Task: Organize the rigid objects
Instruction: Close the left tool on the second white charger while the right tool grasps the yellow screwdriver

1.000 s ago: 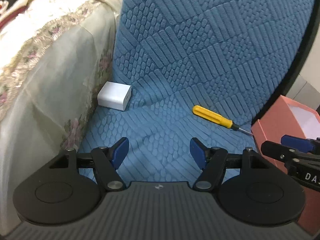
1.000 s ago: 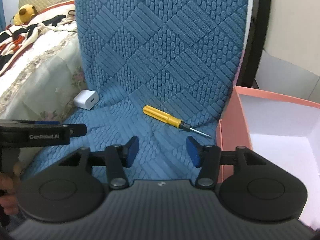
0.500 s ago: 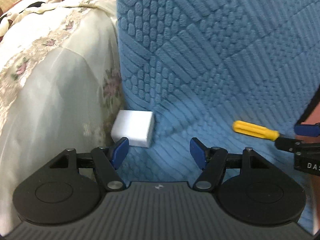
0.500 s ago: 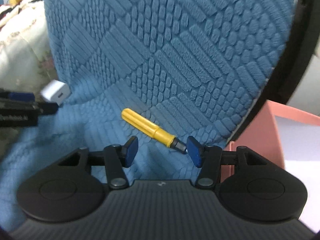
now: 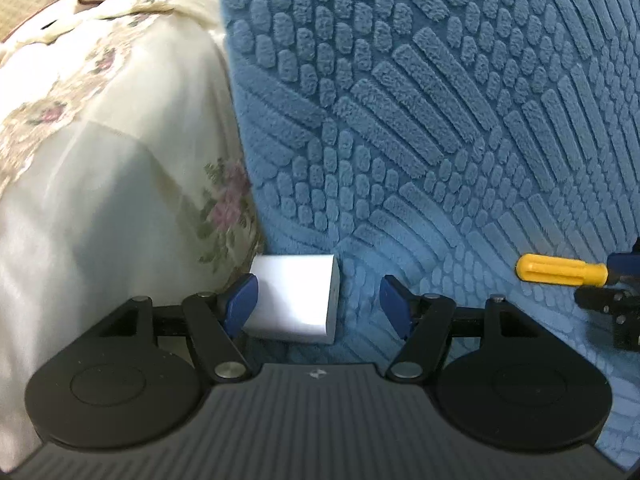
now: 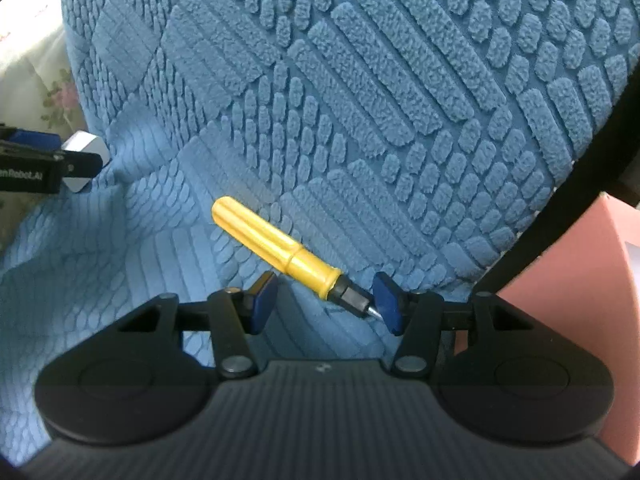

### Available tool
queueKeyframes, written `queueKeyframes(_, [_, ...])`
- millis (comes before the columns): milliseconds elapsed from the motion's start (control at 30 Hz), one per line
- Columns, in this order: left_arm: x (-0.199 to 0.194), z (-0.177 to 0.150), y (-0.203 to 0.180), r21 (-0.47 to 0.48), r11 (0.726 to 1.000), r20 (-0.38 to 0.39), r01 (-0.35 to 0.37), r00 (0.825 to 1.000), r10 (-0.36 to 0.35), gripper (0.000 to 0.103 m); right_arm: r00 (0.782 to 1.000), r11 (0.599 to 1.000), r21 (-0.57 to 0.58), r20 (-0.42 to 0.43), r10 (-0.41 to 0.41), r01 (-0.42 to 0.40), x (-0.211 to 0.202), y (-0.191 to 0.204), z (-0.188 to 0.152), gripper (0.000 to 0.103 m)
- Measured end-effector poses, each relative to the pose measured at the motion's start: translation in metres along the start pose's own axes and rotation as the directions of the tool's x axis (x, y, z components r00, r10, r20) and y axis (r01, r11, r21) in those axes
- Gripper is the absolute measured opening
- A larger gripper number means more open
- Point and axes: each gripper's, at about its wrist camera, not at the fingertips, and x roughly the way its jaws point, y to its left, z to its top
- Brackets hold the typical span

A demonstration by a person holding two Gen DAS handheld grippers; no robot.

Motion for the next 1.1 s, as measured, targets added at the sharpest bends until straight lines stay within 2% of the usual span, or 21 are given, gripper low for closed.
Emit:
queueKeyframes(33, [0.001, 0.001, 0.0, 0.009, 1.0, 0.002, 0.004, 1.0, -0.004, 0.074, 1.0, 1.0, 0.001, 0.001, 0.002, -0.002, 0.001, 0.0, 0.001, 0.056])
queueKeyframes(67, [0.005, 0.003, 0.001, 0.016, 1.0, 0.003, 0.009, 1.0, -0.009, 0.074, 0.999, 1.0, 0.012, -0.044, 0.022, -0.021, 0.004, 0.0, 0.002, 0.056])
queueKeyframes(133, [0.007, 0.005, 0.0, 0.023, 1.0, 0.002, 0.019, 1.0, -0.019, 0.075, 0.998, 0.999, 0.029, -0.054, 0.036, -0.035, 0.006, -0.002, 0.004, 0.056])
queueKeyframes(233, [0.006, 0.006, -0.005, 0.041, 0.998, 0.006, 0.043, 0.999, -0.043, 0.075, 0.995, 0.997, 0.052, -0.07, 0.066, -0.062, 0.005, -0.007, 0.007, 0.047])
queueKeyframes(300, [0.005, 0.006, -0.01, 0.063, 0.997, 0.005, 0.048, 0.999, -0.048, 0.075, 0.994, 0.997, 0.039, -0.077, 0.072, -0.069, 0.003, -0.006, 0.009, 0.034])
queueKeyframes(433, [0.004, 0.005, -0.028, 0.152, 0.988, 0.012, 0.015, 1.0, -0.017, 0.072, 0.993, 0.998, 0.0, -0.091, 0.068, -0.069, -0.002, -0.001, 0.017, 0.031])
queueKeyframes(500, [0.007, 0.007, -0.036, 0.184, 0.983, 0.019, 0.005, 1.0, -0.009, 0.066, 0.993, 0.998, -0.001, -0.095, 0.068, -0.069, -0.002, 0.001, 0.018, 0.03])
queueKeyframes(700, [0.0, 0.013, -0.047, 0.161, 0.986, 0.026, 0.037, 0.999, -0.041, 0.029, 0.994, 0.997, 0.009, -0.077, 0.072, -0.072, -0.018, 0.006, 0.021, 0.029])
queueKeyframes(800, [-0.008, 0.017, -0.038, 0.101, 0.986, 0.009, 0.132, 0.991, -0.134, 0.024, 0.994, 0.996, 0.031, -0.065, 0.083, -0.081, -0.026, 0.005, 0.025, 0.029])
queueKeyframes(867, [-0.007, 0.017, -0.045, 0.109, 0.979, -0.028, 0.174, 0.985, -0.172, 0.023, 0.994, 0.996, 0.035, -0.062, 0.089, -0.087, -0.028, 0.005, 0.027, 0.029])
queueKeyframes(967, [-0.01, 0.01, -0.06, 0.194, 0.974, -0.023, 0.12, 0.993, -0.117, 0.023, 0.993, 0.993, 0.047, -0.058, 0.107, -0.105, -0.031, 0.001, 0.026, 0.029])
queueKeyframes(1100, [-0.018, 0.01, -0.074, 0.24, 0.969, 0.029, 0.056, 0.997, -0.065, 0.024, 0.992, 0.992, 0.06, -0.063, 0.112, -0.108, -0.038, -0.006, 0.028, 0.029])
